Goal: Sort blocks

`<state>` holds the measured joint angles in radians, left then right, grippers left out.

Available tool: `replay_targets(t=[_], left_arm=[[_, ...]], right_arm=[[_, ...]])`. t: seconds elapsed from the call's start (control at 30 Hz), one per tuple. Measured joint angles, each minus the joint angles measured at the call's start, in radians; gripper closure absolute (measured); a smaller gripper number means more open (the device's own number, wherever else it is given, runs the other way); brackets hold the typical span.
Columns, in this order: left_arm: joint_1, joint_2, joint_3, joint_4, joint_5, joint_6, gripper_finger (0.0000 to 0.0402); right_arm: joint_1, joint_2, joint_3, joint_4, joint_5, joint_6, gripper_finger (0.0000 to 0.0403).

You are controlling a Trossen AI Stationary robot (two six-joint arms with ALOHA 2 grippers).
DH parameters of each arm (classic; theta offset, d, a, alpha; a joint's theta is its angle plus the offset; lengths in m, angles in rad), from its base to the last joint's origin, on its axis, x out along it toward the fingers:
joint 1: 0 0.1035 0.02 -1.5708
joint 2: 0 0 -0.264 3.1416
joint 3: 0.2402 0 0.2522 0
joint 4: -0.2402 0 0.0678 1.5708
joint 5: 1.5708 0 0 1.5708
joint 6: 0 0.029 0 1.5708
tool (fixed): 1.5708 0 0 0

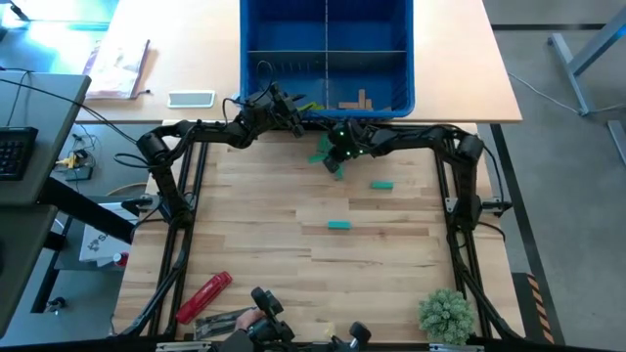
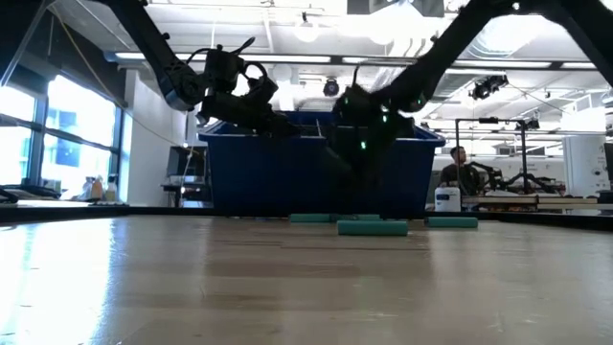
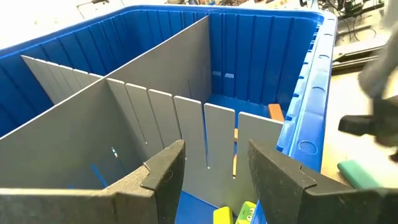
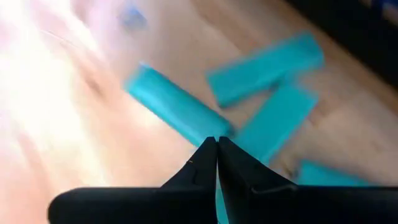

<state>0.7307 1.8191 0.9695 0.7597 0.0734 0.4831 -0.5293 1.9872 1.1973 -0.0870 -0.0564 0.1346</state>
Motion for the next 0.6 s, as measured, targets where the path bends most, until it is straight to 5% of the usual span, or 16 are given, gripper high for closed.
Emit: replay_targets(t=[0.2,0.6], left_arm=[[0.000,0.000,0.000,0.000,0.000,0.000,0.0245],[0.000,0.000,0.000,0.000,0.001,0.000,0.0245]], right_arm=[[0.035,-0.018,0.002,0.177,0.056,-0.025,0.0403],[0.034,0.080,0.000,0.224,0.164,-0.074,0.0403]])
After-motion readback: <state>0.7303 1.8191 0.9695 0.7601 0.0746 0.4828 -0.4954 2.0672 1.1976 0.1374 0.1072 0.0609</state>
